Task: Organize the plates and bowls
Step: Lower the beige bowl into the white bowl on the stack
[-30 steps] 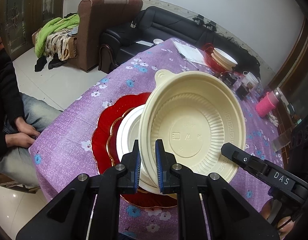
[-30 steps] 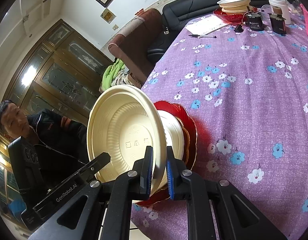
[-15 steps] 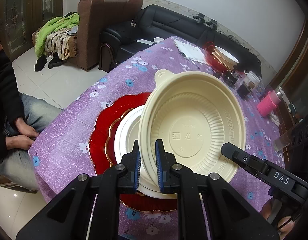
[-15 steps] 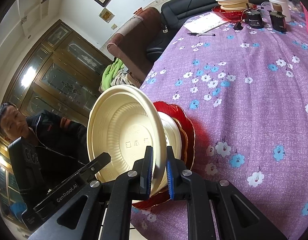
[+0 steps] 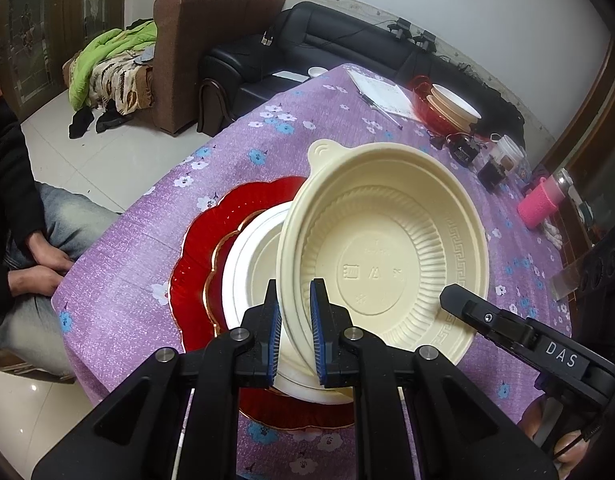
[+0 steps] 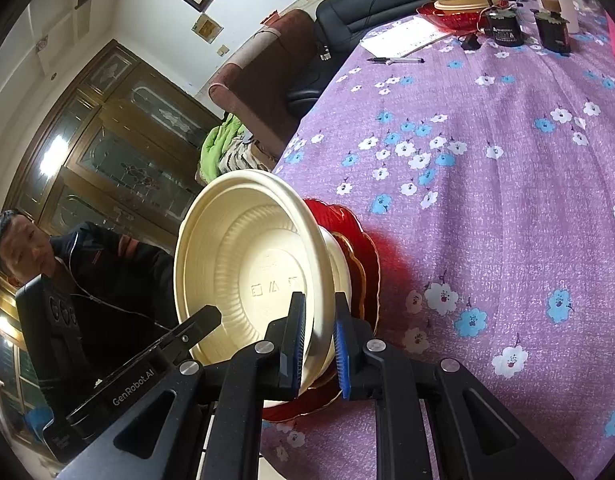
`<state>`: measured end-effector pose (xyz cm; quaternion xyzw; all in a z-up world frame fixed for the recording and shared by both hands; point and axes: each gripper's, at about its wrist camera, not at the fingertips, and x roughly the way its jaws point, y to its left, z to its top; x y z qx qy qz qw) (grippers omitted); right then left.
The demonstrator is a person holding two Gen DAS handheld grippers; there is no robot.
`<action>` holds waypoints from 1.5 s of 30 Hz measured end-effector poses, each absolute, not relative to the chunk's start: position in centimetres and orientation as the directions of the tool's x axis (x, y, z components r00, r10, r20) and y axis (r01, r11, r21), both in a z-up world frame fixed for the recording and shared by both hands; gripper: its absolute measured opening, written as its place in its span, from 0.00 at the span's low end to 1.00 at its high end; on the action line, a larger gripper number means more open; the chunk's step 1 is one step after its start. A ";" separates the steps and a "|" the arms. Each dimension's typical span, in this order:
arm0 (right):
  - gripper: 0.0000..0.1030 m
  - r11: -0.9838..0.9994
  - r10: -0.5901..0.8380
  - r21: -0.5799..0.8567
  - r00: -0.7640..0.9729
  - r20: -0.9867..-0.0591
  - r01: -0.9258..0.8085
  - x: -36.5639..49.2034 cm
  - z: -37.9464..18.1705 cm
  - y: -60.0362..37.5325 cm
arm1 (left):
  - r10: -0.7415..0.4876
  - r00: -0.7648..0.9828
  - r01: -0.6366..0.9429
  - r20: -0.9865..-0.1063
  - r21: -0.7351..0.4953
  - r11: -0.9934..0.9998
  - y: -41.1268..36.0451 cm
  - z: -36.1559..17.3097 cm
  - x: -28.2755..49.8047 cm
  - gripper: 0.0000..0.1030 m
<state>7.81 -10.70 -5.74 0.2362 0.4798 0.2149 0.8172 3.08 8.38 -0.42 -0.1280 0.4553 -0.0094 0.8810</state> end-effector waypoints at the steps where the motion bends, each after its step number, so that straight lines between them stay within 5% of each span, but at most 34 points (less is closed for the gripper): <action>1: 0.14 0.795 0.579 0.593 0.445 -0.683 -0.123 7.9 -5.9 -10.7 | -0.132 0.584 -0.102 -0.801 -0.234 0.967 8.3 -0.5 3.2 0.11; 45: 0.14 0.779 0.599 0.616 0.431 -0.675 -0.119 8.5 -6.9 -10.1 | -0.056 0.573 -0.110 -0.818 -0.144 0.984 8.6 -1.2 3.3 0.13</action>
